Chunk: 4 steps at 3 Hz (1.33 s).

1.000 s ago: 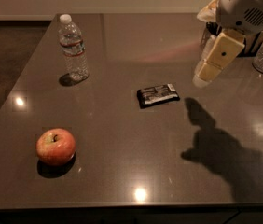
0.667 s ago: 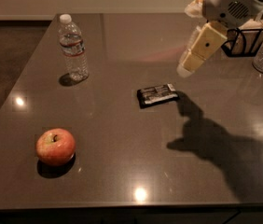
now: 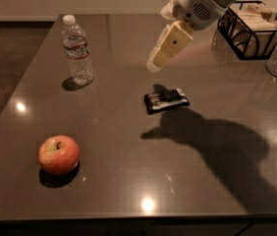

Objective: Knock water bottle over

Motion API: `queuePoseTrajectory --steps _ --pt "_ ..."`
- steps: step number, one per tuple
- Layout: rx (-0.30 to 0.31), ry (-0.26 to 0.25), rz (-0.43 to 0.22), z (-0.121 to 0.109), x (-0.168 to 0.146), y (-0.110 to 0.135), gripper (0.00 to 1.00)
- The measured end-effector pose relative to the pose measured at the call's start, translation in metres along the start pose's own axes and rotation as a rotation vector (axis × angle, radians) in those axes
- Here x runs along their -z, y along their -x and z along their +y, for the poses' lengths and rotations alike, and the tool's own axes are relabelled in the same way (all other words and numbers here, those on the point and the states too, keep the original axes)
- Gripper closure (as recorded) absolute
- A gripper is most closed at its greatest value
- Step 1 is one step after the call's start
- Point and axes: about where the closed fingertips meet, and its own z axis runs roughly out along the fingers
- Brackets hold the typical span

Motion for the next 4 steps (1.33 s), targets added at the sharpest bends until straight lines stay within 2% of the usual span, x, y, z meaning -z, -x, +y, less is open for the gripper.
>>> queuePoseTrajectory --steps 2,3,4 --pt "-0.056 0.028 -0.081 -0.020 -0.054 0.043 0.00" --pt "-0.080 0.042 -0.119 -0.028 -0.079 0.056 0.00" --pt "-0.071 0.035 -0.177 -0.032 -0.101 0.078 0.00"
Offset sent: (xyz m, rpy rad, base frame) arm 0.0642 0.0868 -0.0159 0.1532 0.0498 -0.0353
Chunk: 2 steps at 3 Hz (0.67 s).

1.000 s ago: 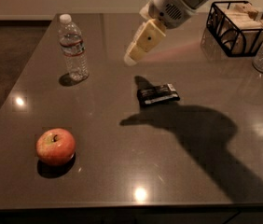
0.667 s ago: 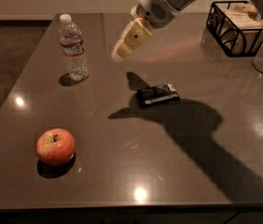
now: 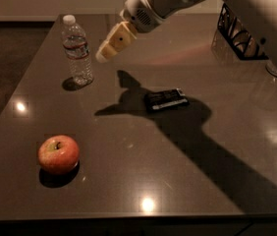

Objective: Knock water bottle over

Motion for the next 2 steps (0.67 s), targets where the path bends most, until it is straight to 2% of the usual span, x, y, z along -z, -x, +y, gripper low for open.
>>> queuePoseTrajectory --steps 1,2 --pt "0.019 -0.023 -0.047 -0.003 -0.024 0.015 0.00" --pt "0.026 -0.024 -0.080 -0.008 -0.046 0.029 0.00"
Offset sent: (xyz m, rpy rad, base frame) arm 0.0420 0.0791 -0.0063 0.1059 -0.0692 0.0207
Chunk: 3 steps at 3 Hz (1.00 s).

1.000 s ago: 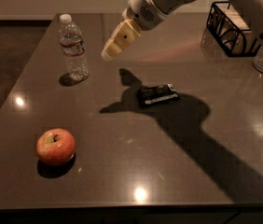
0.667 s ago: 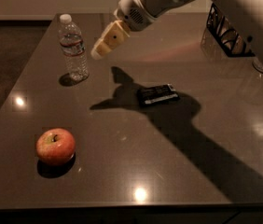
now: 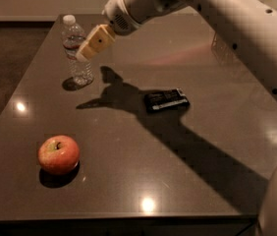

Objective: Knock water bottle over

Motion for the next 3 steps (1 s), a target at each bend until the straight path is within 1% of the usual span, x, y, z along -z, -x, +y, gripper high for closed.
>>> queuePoseTrajectory --steps 1,2,3 --pt "0.003 0.029 -0.026 0.001 -0.022 0.016 0.00" --pt "0.000 0.060 -0.034 0.004 -0.038 0.027 0.00" --pt "-0.007 0.089 -0.034 0.007 -0.048 0.032 0.00"
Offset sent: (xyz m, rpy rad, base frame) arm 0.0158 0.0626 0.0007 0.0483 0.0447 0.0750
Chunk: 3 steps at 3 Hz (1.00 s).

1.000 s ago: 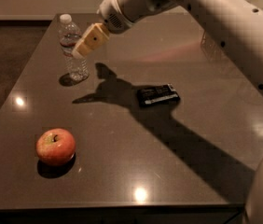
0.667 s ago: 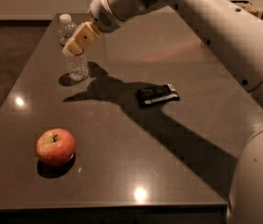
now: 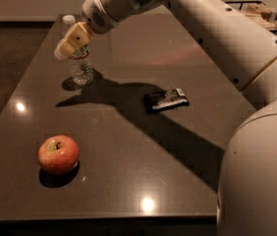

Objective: Knock water bottle over

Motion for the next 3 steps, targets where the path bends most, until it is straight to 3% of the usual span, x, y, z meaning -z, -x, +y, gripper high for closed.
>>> queuePoseTrajectory --steps 1,3 --pt "-0.011 0.023 0.018 0.000 -0.008 -0.003 0.17" --pt "-0.023 0.043 0.042 0.001 0.004 -0.004 0.65"
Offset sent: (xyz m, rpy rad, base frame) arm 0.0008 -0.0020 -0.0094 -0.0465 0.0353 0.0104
